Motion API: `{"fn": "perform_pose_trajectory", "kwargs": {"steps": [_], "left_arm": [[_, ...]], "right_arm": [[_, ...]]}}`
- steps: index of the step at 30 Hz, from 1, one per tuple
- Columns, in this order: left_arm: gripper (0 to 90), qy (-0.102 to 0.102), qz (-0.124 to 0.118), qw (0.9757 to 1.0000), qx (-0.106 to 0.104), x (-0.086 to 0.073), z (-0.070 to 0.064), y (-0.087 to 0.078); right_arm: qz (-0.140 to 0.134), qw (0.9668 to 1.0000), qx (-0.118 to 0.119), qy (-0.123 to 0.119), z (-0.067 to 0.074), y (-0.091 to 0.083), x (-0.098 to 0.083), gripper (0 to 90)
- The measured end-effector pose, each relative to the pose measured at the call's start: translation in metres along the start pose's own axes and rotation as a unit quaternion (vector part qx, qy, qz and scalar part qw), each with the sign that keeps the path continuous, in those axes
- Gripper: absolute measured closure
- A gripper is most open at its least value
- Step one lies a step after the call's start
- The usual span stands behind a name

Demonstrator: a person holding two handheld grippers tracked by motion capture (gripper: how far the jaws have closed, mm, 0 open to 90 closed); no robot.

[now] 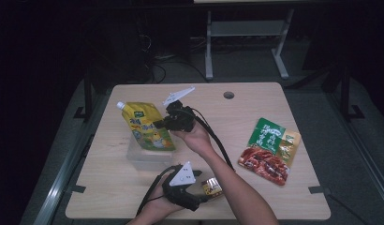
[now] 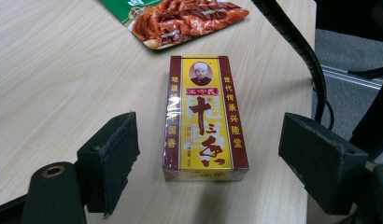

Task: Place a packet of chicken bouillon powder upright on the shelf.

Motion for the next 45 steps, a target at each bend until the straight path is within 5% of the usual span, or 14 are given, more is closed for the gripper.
{"fn": "perform_pose_trajectory", "kwargs": {"steps": [29,45], "left_arm": [[20.0,0.002,0.007,0.9999,-0.009,-0.004,-0.005,0.002],[20.1,0.008,0.008,0.9999,-0.009,-0.004,-0.006,0.003]], "right_arm": [[-0.025,0.998,0.001,0.058,0.0,0.013,-0.006,89.8],[0.0,0.9999,-0.016,0.003,0.003,0.016,-0.019,89.7]]}}
Point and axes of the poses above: each handheld gripper's, and its own axes: y roughly forward along the jaws, x roughly out of its top, z roughly to its left, the point moved 8 cm from there along y, roughly forward along the jaws, and after that the axes turned 6 degrees about x, right-handed, at the moved point
